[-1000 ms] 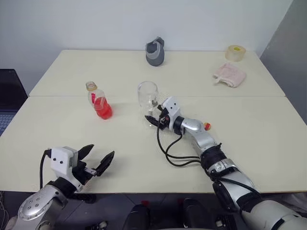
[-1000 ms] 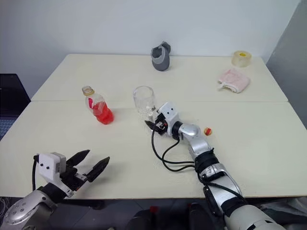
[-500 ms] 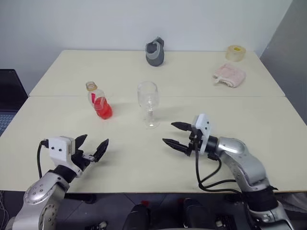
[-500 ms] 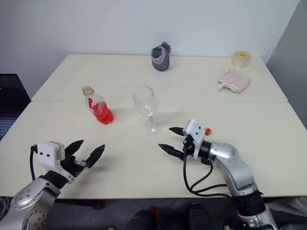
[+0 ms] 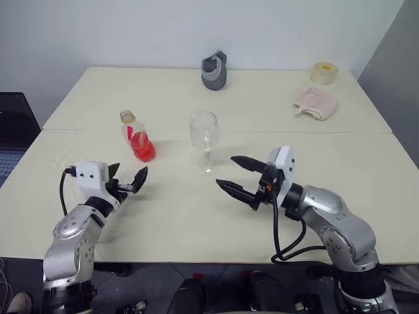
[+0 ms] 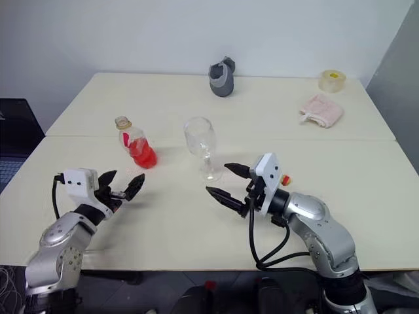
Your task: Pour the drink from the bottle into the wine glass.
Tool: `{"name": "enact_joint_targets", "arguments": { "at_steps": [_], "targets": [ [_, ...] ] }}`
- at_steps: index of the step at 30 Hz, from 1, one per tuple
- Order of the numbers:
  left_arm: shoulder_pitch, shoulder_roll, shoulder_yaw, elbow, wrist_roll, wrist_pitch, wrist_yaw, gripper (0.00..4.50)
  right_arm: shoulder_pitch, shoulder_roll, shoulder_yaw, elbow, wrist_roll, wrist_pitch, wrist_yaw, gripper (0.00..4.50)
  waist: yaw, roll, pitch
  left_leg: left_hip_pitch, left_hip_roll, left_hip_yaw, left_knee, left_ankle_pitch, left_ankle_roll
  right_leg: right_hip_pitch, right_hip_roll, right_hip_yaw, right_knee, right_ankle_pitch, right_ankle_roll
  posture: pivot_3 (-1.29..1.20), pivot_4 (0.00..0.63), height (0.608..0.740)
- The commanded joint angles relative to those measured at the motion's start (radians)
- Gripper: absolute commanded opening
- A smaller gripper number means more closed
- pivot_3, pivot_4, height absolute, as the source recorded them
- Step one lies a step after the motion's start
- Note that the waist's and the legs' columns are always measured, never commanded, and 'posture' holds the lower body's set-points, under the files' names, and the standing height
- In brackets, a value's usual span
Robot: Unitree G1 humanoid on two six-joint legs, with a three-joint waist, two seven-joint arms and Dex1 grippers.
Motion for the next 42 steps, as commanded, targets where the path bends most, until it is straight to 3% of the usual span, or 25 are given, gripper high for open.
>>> {"name": "enact_joint_targets", "arguments": {
  "at_steps": [1,28,42],
  "targets": [
    [-0.031,0.031,-0.007,0.042,0.031,-0.058,-0.032,4.5,-0.008,-0.005,-0.018,-0.051,0.036,-0.03,0.008,3.84,0.0,0.0,0.0,0.0,0.0,0.0,0.0,0.0,0.0,0.0,0.0,0.0,0.0,0.0,0.0,0.0,0.15,0.74],
    [-0.407,0.052,-0.091,0.5,0.135,-0.281,-0.132,4.5,0.002,-0.07,-0.033,-0.041,0.064,-0.068,0.001,3.84,0.0,0.0,0.0,-0.001,0.0,0.0,0.001,0.0,0.0,0.0,0.0,-0.001,0.0,0.0,0.0,0.0,0.15,0.74],
    [-0.582,0.044,-0.095,0.839,0.17,-0.489,-0.145,4.5,0.005,-0.083,-0.041,-0.054,0.084,-0.053,-0.025,3.84,-0.001,0.0,0.0,-0.002,-0.005,-0.001,0.001,0.0,0.0,-0.001,0.0,-0.001,0.0,0.0,0.0,0.0,0.15,0.74]
  ]
}}
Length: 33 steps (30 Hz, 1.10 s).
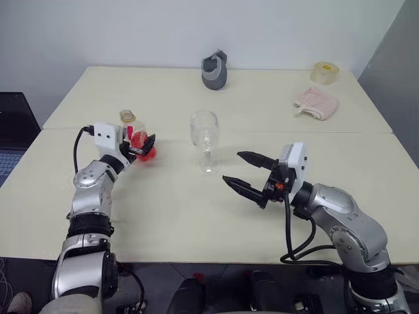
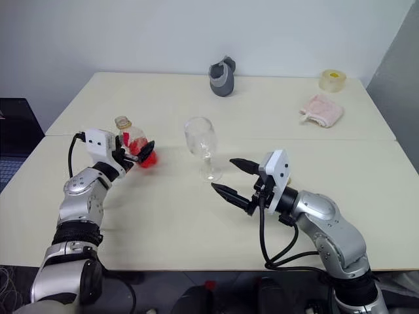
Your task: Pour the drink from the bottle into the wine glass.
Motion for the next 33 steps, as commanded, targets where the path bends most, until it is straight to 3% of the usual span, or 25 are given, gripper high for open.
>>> {"name": "enact_joint_targets", "arguments": {
  "at_steps": [1,2,5,12,14,25,33],
  "targets": [
    [-0.051,0.011,0.011,0.058,0.006,-0.067,-0.013,4.5,-0.004,-0.004,-0.017,-0.039,0.018,-0.003,-0.01,3.84,0.0,0.0,0.0,0.0,-0.002,0.0,0.0,0.0,0.0,0.0,0.0,0.0,0.0,0.0,0.0,0.0,0.15,0.74],
    [-0.06,0.012,0.012,0.076,0.005,-0.078,-0.017,4.5,-0.004,-0.004,-0.017,-0.039,0.018,-0.003,-0.01,3.84,0.0,0.0,0.0,0.0,-0.002,-0.001,0.0,0.0,0.0,0.0,0.0,0.0,0.0,0.0,0.0,0.0,0.15,0.74],
    [-0.073,0.014,0.014,0.106,-0.001,-0.102,-0.032,3.88,-0.005,-0.002,-0.017,-0.035,0.016,-0.007,-0.012,3.89,0.0,0.0,0.0,-0.001,-0.003,-0.002,0.0,0.0,0.0,0.0,-0.001,0.0,0.0,0.0,0.0,0.0,0.15,0.74],
    [-0.072,0.017,0.017,0.115,-0.003,-0.117,-0.04,1.62,-0.011,0.0,-0.017,-0.021,0.013,-0.017,-0.011,3.89,0.0,0.0,0.0,-0.001,-0.004,-0.006,0.0,0.0,0.0,-0.001,-0.001,-0.001,0.0,0.0,0.0,0.0,0.15,0.74],
    [-0.074,0.019,0.018,0.115,-0.002,-0.118,-0.038,1.25,-0.014,0.001,-0.015,-0.016,0.011,-0.019,-0.01,3.89,0.0,0.0,0.0,-0.002,-0.005,-0.007,0.001,0.0,0.0,-0.001,-0.001,-0.001,0.0,0.0,0.0,0.0,0.15,0.74],
    [-0.1,0.024,-0.044,-0.068,0.028,-0.031,-0.038,1.03,-0.055,0.003,-0.024,0.003,0.014,-0.002,-0.026,3.89,-0.001,0.0,0.0,-0.003,-0.005,-0.009,0.001,0.001,-0.001,-0.001,-0.002,-0.002,0.0,0.0,0.0,0.0,0.15,0.74],
    [-0.277,0.066,-0.143,0.001,0.121,-0.049,-0.128,1.03,-0.144,0.059,-0.06,0.079,0.025,0.06,-0.114,3.89,-0.002,0.0,0.0,-0.003,-0.007,-0.007,0.001,0.001,-0.002,-0.001,-0.002,-0.002,0.0,0.0,0.0,0.0,0.15,0.74]
  ]
}}
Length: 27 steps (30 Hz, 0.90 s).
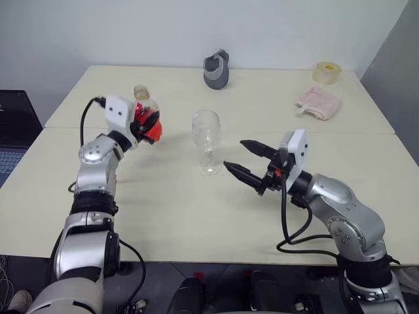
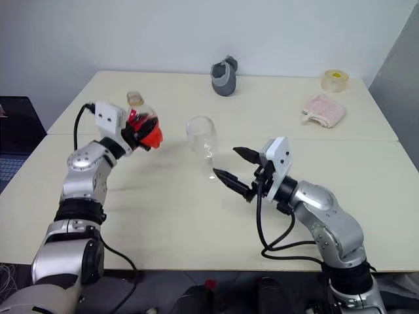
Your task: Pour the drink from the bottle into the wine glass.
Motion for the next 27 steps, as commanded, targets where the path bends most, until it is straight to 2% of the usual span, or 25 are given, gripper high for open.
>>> {"name": "enact_joint_targets", "arguments": {
  "at_steps": [1,10,27],
  "targets": [
    [-0.095,0.043,-0.05,0.025,0.06,-0.066,-0.058,1.03,-0.053,0.004,-0.024,0.019,-0.003,-0.005,-0.02,3.89,-0.001,0.0,0.0,0.0,0.0,0.0,0.0,0.0,0.0,0.0,0.0,0.0,0.0,0.0,0.0,0.0,0.15,0.74],
    [-0.23,0.09,-0.167,0.181,0.187,-0.331,-0.195,1.03,-0.128,0.039,-0.001,0.093,-0.048,-0.045,-0.028,3.89,-0.012,0.0,0.0,-0.001,-0.001,0.001,-0.001,0.0,0.0,-0.001,0.0,0.0,0.0,0.0,0.0,0.0,0.15,0.74],
    [-0.4,0.11,-0.22,0.401,0.284,-0.568,-0.293,1.03,-0.123,0.069,0.037,0.107,-0.119,-0.223,0.042,3.89,-0.026,0.0,0.0,-0.002,-0.001,0.001,0.0,0.0,0.001,-0.003,0.0,0.0,0.001,0.0,0.0,0.0,0.15,0.74]
  ]
}}
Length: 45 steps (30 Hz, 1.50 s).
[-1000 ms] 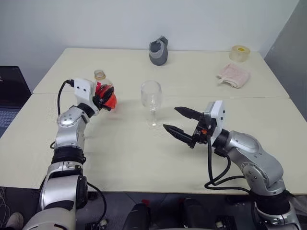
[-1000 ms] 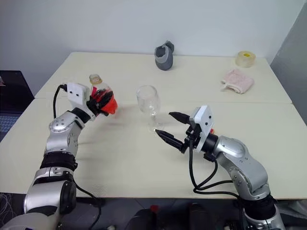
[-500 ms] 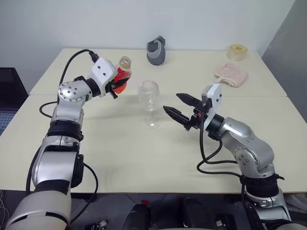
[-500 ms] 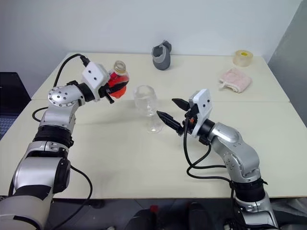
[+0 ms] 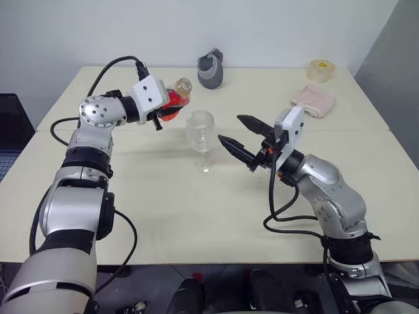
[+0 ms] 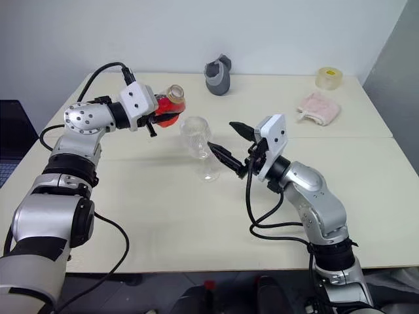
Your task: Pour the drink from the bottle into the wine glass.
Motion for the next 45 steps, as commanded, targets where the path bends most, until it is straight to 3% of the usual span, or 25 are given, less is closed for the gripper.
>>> {"name": "enact_joint_targets", "arguments": {
  "at_steps": [1,18,45],
  "targets": [
    [-0.072,0.034,0.002,0.015,0.019,-0.055,0.016,1.03,0.004,0.004,0.011,-0.033,-0.013,-0.044,0.012,3.89,0.0,0.0,0.0,0.0,0.0,0.0,0.0,0.0,0.0,0.0,0.0,0.0,0.0,0.0,0.0,0.0,0.15,0.74],
    [-0.179,0.093,-0.113,0.106,0.235,-0.275,0.159,1.03,0.013,0.014,0.018,-0.021,-0.028,-0.073,0.01,3.89,0.0,0.0,0.0,0.0,0.0,0.0,0.0,0.0,0.0,0.0,0.0,0.0,0.0,0.0,0.0,0.0,0.15,0.74],
    [-0.254,0.124,-0.243,0.147,0.424,-0.409,0.328,1.03,0.004,0.013,0.012,-0.001,-0.032,-0.078,0.006,3.89,0.0,0.0,0.0,0.0,0.0,0.0,0.0,0.0,0.0,0.0,0.0,0.0,0.001,0.0,0.0,0.0,0.15,0.74]
  ]
}}
